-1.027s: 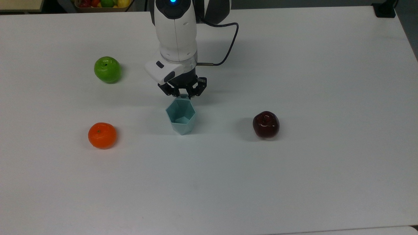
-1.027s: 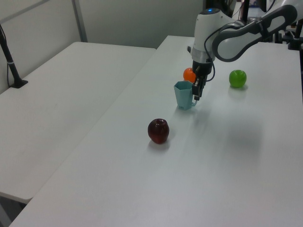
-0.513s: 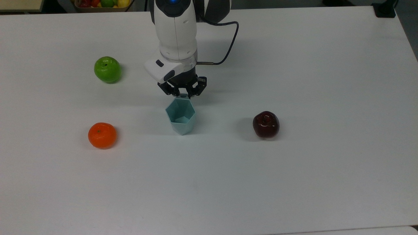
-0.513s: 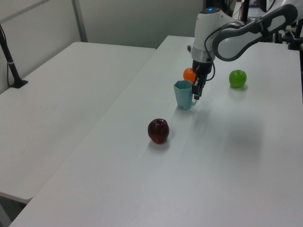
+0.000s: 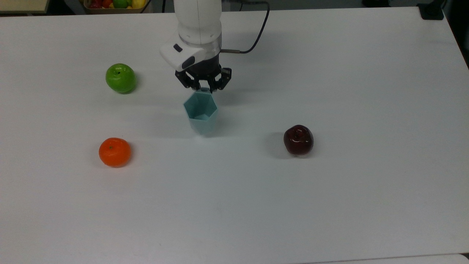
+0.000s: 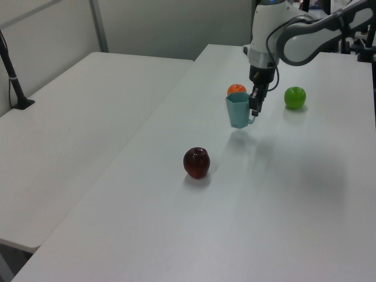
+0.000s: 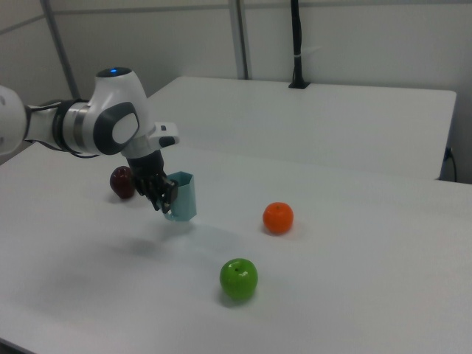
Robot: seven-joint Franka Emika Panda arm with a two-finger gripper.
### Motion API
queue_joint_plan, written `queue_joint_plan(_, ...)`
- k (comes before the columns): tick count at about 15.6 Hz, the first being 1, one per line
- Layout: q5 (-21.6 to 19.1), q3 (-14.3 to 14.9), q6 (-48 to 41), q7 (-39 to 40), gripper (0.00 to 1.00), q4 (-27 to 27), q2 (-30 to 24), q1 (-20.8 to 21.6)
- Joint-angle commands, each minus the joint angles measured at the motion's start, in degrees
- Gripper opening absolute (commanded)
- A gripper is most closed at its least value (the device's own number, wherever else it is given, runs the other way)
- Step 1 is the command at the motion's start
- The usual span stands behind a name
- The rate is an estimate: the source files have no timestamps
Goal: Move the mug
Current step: 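Slide the gripped mug away from the dark red apple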
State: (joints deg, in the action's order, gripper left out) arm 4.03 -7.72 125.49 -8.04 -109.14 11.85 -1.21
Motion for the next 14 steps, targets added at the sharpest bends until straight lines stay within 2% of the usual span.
queue_joint_plan(1,1.25,0.33,-1.3,-1.45,0.02,-10.45,-10.42,0.16)
queue_joint_plan(6,1.16,0.33,-1.21,-1.45,0.01,-19.43,-17.47,0.07)
queue_joint_plan(14,1.16,0.33,-0.51,-1.54,0.0,-25.15,-19.32,0.33)
